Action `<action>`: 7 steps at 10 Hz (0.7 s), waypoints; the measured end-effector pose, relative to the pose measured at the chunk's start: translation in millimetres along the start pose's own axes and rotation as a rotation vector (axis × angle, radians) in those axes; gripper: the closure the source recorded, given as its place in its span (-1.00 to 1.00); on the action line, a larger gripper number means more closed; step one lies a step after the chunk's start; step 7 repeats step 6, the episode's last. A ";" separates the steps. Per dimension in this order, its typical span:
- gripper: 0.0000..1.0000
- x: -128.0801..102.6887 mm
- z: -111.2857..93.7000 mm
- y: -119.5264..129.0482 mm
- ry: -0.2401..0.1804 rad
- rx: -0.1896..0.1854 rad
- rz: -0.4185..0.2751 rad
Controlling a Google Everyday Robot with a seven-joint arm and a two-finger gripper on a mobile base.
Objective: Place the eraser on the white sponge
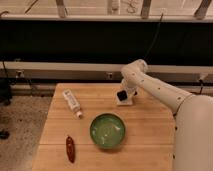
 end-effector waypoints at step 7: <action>-0.60 -18.3 -14.9 -7.2 -0.034 0.017 -0.034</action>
